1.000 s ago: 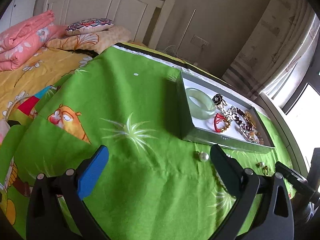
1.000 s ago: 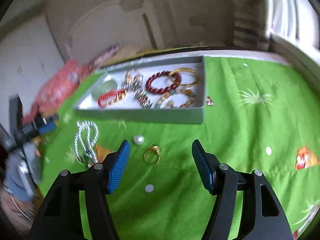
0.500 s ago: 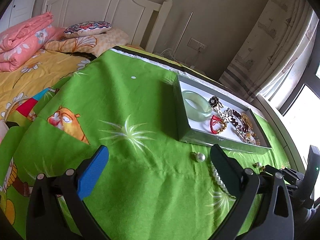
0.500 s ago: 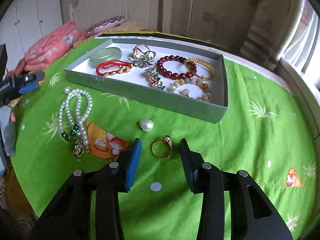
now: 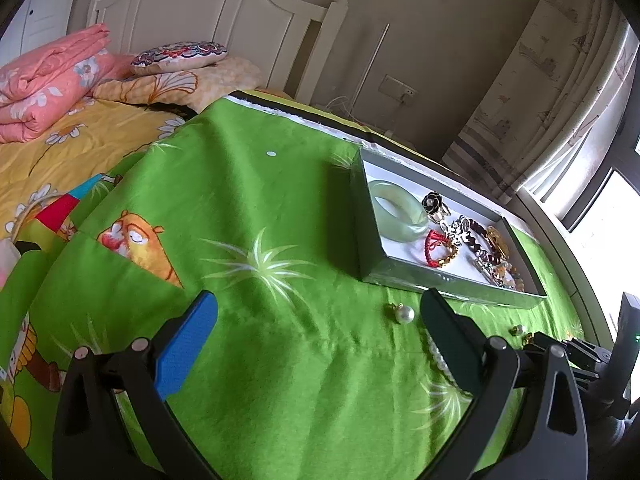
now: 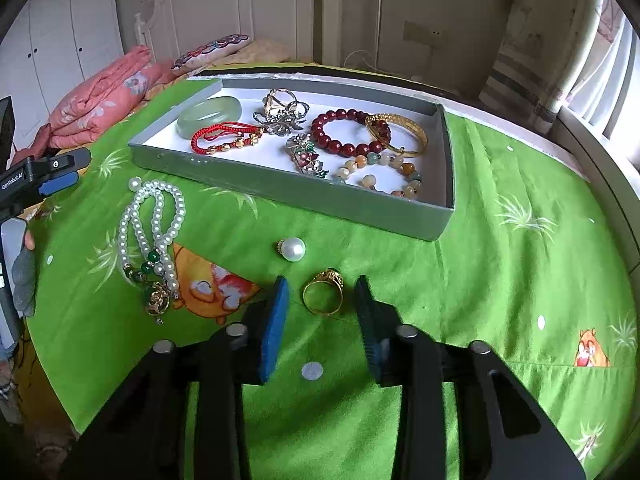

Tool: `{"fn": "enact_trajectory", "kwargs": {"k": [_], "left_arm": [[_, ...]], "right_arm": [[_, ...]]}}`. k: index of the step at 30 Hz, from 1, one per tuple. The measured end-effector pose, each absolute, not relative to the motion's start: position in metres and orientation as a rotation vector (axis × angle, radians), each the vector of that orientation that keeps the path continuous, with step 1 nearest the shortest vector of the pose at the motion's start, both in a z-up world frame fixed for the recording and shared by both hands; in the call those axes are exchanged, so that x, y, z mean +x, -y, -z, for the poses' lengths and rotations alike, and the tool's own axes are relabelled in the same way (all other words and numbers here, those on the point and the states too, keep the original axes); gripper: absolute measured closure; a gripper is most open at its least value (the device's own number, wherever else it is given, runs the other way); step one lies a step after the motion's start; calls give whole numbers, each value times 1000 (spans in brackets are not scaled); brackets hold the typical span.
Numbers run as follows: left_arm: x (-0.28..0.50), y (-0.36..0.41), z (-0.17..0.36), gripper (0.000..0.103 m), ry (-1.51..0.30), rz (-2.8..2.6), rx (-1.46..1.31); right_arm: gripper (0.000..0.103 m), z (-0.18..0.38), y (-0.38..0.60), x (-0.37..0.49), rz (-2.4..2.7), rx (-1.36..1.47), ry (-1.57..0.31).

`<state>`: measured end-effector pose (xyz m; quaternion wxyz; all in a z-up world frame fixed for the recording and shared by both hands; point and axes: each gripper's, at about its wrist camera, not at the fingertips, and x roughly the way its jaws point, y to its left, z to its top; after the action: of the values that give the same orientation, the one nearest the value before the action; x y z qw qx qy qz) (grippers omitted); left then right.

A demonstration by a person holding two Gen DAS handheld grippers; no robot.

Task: Organize jewelry
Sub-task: 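Move the right gripper to the gold ring while the left moves to the pearl necklace, then grasp the gold ring with the right gripper while the left grasps the pearl necklace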

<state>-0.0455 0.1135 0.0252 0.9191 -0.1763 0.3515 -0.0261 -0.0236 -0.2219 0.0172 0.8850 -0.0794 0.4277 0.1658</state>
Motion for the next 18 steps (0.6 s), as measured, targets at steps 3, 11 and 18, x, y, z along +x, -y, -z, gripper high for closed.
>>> {"fn": "enact_trajectory", "kwargs": {"k": [3, 11, 18], "left_arm": [[-45, -114, -25, 3, -728, 53, -362], [-45, -113, -23, 3, -746, 39, -359], [-48, -96, -24, 3, -802, 25, -269]], "right_arm": [[83, -17, 224, -25, -340, -160, -888], [83, -26, 246, -33, -354, -28, -842], [83, -29, 254, -37, -365, 13, -828]]}}
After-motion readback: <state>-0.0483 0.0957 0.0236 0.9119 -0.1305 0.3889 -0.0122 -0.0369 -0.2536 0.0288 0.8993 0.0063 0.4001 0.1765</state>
